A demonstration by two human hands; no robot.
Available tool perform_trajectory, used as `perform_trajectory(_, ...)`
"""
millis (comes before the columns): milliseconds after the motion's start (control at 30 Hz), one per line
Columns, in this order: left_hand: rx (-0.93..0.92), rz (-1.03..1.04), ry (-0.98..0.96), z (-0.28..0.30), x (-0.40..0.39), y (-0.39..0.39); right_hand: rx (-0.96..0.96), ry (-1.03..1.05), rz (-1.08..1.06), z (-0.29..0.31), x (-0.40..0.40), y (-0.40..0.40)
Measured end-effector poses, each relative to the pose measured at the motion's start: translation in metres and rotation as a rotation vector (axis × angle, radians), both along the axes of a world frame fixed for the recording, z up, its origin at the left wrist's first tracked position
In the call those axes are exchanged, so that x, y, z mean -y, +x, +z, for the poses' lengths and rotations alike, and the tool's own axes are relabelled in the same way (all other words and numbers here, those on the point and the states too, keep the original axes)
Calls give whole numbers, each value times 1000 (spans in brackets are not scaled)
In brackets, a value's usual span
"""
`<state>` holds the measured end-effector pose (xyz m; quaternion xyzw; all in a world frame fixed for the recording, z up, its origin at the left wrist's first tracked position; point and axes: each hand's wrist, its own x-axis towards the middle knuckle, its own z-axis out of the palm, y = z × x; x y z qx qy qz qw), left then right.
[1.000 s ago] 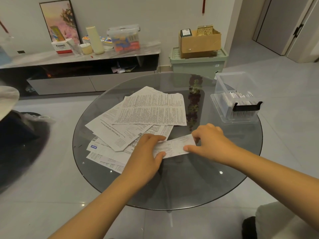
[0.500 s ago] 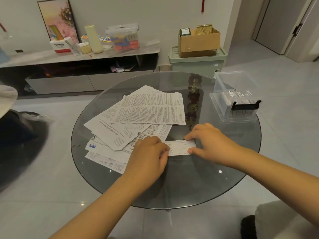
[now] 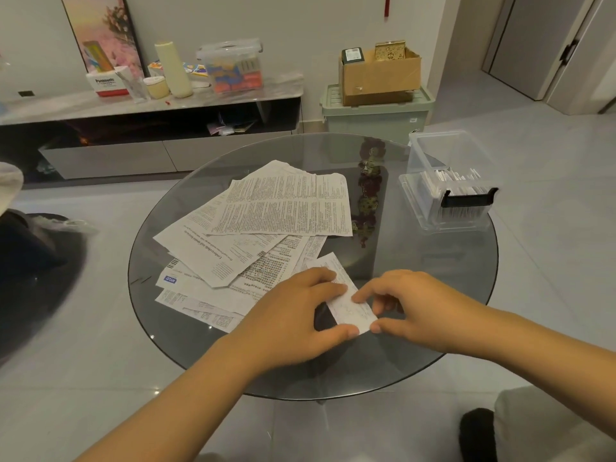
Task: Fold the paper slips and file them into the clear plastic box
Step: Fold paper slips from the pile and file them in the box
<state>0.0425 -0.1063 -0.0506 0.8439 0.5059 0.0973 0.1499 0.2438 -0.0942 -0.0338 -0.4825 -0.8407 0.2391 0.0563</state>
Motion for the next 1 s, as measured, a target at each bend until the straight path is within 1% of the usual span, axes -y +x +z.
perform_trajectory(133, -46, -46, -82, 4, 3, -1, 77, 98, 83, -1, 2, 4)
perform_trajectory(267, -59, -48, -90, 6, 4, 0, 111, 188, 156, -1, 5, 5)
perform_trajectory(433, -75, -60, -70, 7, 5, 1, 65, 282, 208, -3, 5, 9)
perform_trajectory(533, -58, -59, -68, 7, 5, -1, 42, 304, 235, -5, 3, 10)
perform_trajectory(700, -38, -62, -72, 5, 4, -2, -15, 257, 211, -4, 3, 10)
perform_trajectory(800, -37, -92, -27, 2, 3, 0, -111, 156, 146, 1, 2, 8)
perform_trajectory(900, 50, -102, 19, 0, 0, 2, -244, 6, 44, 8, 1, 7)
perform_trajectory(1000, 160, -81, 8, 0, -1, 5, -360, -109, -47, 11, -3, 3)
